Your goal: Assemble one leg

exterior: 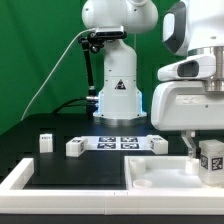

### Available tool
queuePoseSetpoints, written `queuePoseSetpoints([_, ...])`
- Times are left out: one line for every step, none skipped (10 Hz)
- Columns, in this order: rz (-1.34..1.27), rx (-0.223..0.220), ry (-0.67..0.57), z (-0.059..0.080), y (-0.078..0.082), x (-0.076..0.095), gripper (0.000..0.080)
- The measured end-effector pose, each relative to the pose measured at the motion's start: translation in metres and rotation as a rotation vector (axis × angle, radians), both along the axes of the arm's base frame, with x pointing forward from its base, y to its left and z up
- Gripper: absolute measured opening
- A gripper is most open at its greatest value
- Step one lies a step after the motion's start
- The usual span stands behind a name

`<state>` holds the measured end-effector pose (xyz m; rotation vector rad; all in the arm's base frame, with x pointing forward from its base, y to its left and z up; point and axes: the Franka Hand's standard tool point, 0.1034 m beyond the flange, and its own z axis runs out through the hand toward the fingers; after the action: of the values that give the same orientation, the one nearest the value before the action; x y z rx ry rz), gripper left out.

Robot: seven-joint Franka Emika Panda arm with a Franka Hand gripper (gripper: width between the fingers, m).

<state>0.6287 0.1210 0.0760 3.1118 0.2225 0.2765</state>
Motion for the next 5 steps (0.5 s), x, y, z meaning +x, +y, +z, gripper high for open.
queuePoseSetpoints([0.0, 0.0, 0.0, -0.0001, 0.0, 0.0, 0.0427])
queuePoseSetpoints([-0.014, 0.004, 0.0, -0.0002, 0.0, -0.0001, 0.0289])
queuePoseSetpoints([-0.044, 0.009, 0.001, -0.0005, -0.0002, -0.0001, 0.0291])
queuePoseSetpoints([-0.096, 0.024, 0.0, -0.0007, -0.0023, 0.0006, 0.0291])
queuePoseSetpoints([-0.208, 0.051, -0.001, -0.0011, -0.0023, 0.0012, 0.0291])
